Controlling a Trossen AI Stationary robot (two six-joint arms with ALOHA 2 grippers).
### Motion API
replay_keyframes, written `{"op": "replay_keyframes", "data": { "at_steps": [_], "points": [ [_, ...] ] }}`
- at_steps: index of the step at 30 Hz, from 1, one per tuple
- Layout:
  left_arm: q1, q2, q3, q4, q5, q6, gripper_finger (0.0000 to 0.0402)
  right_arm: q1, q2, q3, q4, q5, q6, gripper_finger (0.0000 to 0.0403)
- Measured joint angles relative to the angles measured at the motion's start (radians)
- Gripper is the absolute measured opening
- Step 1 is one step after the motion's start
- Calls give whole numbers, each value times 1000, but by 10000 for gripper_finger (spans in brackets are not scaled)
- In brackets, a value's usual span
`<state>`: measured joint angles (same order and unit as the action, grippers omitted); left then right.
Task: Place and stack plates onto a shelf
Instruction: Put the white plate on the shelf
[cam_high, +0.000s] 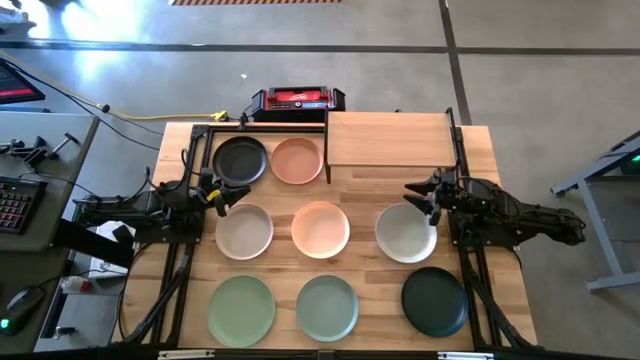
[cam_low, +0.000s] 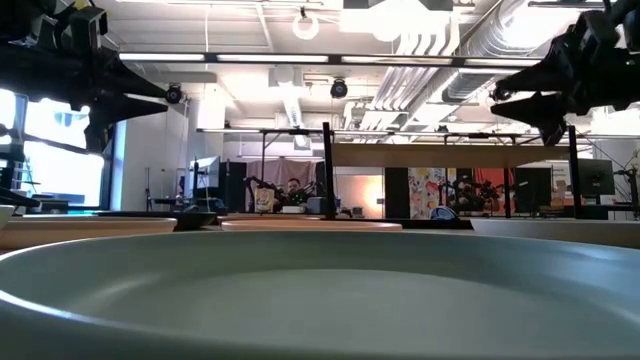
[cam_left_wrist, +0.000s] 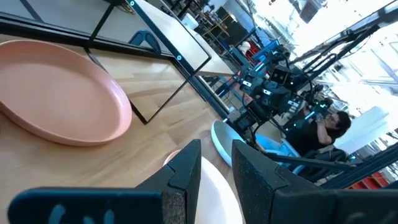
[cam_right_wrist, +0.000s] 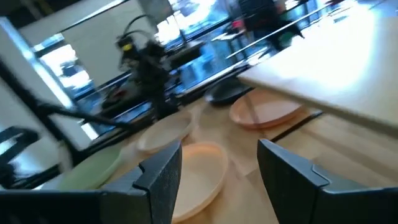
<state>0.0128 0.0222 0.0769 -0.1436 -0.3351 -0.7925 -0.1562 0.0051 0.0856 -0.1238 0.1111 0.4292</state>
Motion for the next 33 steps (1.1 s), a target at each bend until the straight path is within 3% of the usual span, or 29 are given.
{"op": "replay_keyframes", "data": {
  "at_steps": [11, 21, 28, 33],
  "points": [
    [0, 0, 0, 0, -19, 34, 78, 0, 0, 0, 12, 55, 38, 200],
    [0, 0, 4, 224, -80, 97, 78, 0, 0, 3, 324, 78, 17, 200],
    [0, 5, 113, 253, -126, 216, 78, 0, 43, 145, 322, 76, -33, 200],
    [0, 45, 222, 255, -123, 296, 78, 0, 153, 318, 210, 76, -79, 200]
  ]
}}
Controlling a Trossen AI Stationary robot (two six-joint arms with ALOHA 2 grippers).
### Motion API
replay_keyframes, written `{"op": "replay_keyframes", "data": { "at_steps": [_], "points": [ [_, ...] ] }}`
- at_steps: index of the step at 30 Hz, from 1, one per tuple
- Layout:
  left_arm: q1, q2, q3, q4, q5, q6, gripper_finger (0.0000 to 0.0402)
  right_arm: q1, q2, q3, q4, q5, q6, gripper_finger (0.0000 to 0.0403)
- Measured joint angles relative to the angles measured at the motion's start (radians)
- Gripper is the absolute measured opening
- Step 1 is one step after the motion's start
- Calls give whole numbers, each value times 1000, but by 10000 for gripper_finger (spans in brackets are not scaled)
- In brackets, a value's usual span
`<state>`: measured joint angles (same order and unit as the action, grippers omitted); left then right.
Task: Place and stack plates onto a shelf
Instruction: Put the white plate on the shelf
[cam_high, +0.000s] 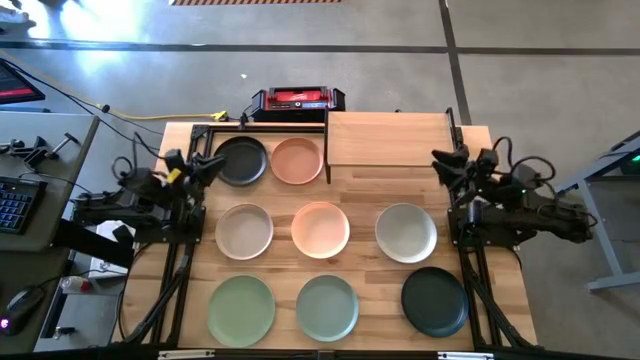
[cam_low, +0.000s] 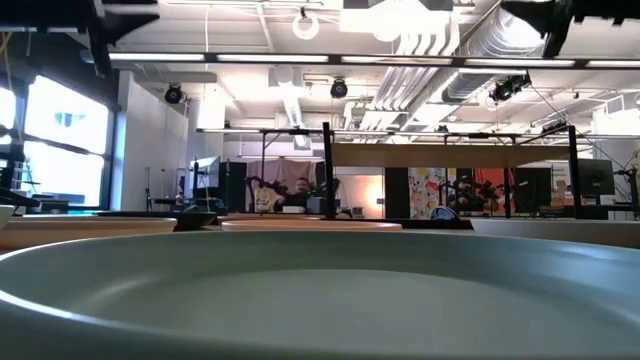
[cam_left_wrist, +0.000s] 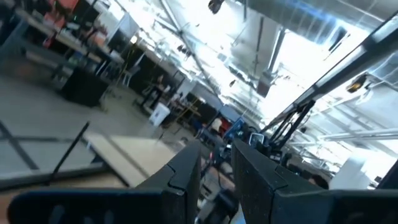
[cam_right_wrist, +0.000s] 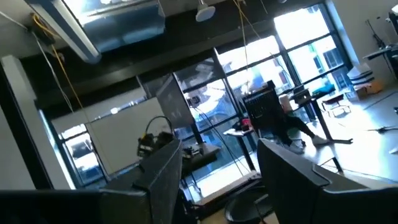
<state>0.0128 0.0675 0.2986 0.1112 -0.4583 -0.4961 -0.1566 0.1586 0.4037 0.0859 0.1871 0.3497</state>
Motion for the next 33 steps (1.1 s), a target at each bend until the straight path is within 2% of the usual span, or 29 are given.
{"op": "replay_keyframes", "data": {
  "at_steps": [4, 9, 13, 17, 22, 26, 33],
  "points": [
    [0, 54, 82, -11, 0, 64, 78, 0, 122, 167, -194, 1, 32, 200],
    [0, 129, 163, -72, 0, 95, 78, 0, 294, 374, -466, 0, 168, 200],
    [0, 183, 206, -173, -1, 53, 78, 0, 431, 512, -651, -12, 308, 200],
    [0, 223, 218, -269, 10, -12, 78, 0, 556, 613, -784, -92, 444, 200],
    [0, 260, 218, -393, 36, -84, 78, 0, 698, 678, -868, -229, 547, 200],
    [0, 281, 218, -453, 69, -106, 78, 2, 787, 680, -901, -320, 593, 200],
    [-1, 295, 218, -455, 116, -106, 78, 63, 926, 675, -1031, -338, 736, 200]
  ]
}}
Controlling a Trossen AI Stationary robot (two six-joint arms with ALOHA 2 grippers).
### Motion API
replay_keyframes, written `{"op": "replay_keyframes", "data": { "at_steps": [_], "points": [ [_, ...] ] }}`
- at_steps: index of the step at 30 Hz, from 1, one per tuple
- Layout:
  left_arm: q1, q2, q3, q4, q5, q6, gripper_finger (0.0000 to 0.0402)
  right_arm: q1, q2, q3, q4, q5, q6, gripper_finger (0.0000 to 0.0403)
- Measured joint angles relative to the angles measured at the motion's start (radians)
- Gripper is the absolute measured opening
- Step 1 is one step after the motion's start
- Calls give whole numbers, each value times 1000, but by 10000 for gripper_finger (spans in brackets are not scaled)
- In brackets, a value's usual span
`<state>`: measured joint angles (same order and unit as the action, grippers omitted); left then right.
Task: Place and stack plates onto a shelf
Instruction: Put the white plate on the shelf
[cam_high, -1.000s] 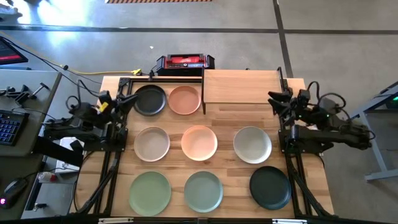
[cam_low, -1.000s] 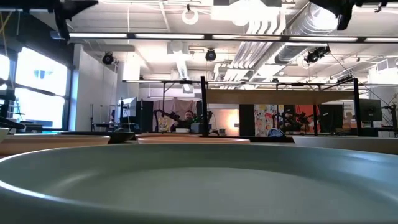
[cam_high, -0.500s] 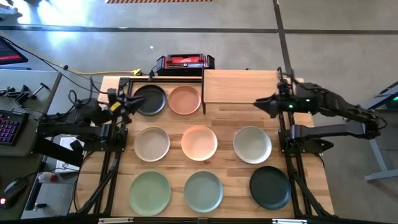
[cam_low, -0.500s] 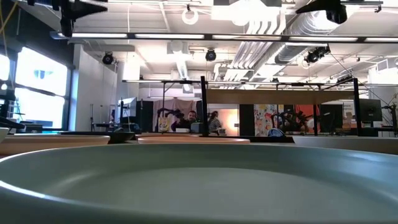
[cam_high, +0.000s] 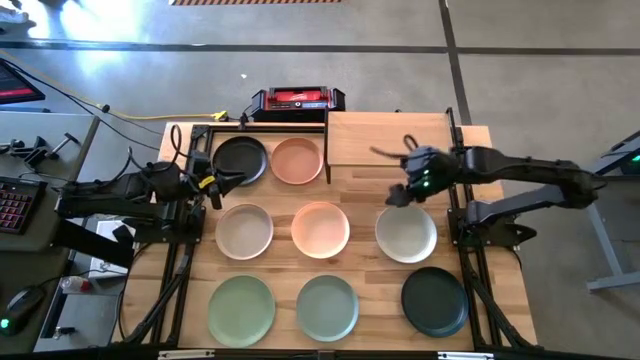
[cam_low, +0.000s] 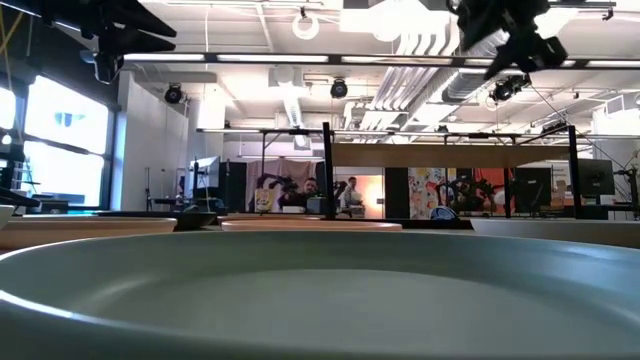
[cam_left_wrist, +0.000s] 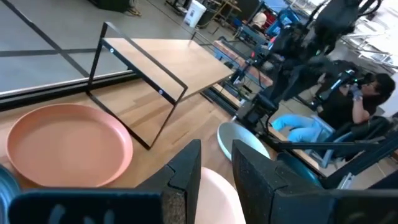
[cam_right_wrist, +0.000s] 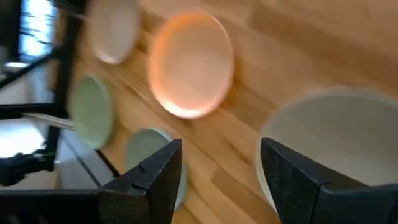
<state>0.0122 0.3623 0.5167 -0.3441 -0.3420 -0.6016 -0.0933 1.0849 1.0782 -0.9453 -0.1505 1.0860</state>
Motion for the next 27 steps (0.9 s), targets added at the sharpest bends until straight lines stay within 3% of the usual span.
{"op": "replay_keyframes", "data": {
  "at_steps": [11, 27],
  "points": [
    [0, 0, 0, -24, 0, 2, 78, 173, 210, -1, -7, 16, 217, 200],
    [1, 0, 0, -65, -1, 3, 78, 299, 504, -1, -7, 46, 268, 200]
  ]
}}
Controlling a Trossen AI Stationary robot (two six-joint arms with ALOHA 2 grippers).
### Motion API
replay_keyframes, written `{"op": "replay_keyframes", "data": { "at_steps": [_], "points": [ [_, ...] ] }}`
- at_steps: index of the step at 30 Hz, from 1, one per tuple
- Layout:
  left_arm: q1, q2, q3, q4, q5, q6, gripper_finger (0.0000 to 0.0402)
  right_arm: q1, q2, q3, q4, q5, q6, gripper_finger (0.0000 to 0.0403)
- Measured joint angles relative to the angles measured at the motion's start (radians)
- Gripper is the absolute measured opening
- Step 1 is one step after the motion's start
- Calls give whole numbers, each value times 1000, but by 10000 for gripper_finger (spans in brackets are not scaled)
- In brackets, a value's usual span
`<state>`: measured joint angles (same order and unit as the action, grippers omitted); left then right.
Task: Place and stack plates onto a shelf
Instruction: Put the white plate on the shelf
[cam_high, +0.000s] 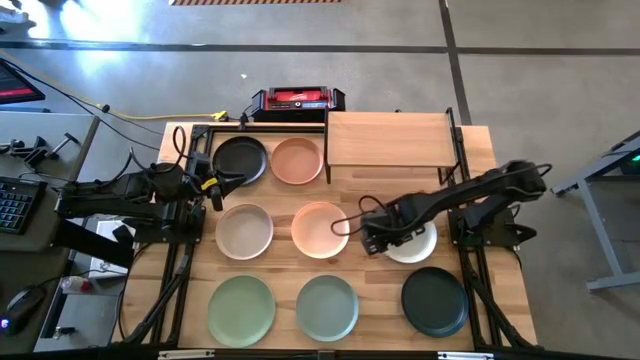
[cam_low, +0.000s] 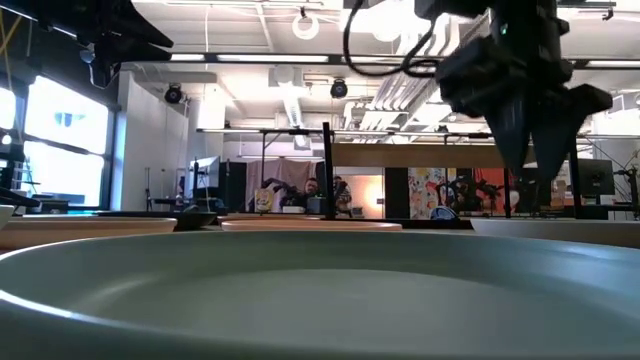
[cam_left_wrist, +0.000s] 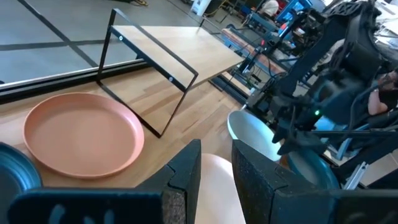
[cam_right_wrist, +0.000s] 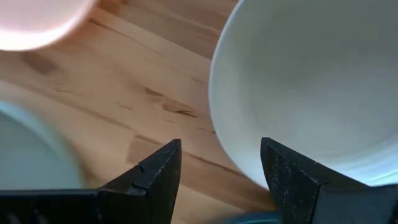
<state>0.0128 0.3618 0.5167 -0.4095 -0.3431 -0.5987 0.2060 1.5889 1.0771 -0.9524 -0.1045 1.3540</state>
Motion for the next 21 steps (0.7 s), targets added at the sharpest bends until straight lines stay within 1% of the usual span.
{"op": "replay_keyframes", "data": {
  "at_steps": [8, 13, 21],
  "points": [
    [0, 0, 0, -6, 0, 0, 78, 16, 110, 0, 16, 4, 0, 200],
    [0, 0, 0, -13, 0, 0, 78, 20, 138, 0, 42, 6, -7, 200],
    [0, 0, 0, -13, 0, 0, 78, 20, 178, 0, 53, 42, -9, 200]
  ]
}}
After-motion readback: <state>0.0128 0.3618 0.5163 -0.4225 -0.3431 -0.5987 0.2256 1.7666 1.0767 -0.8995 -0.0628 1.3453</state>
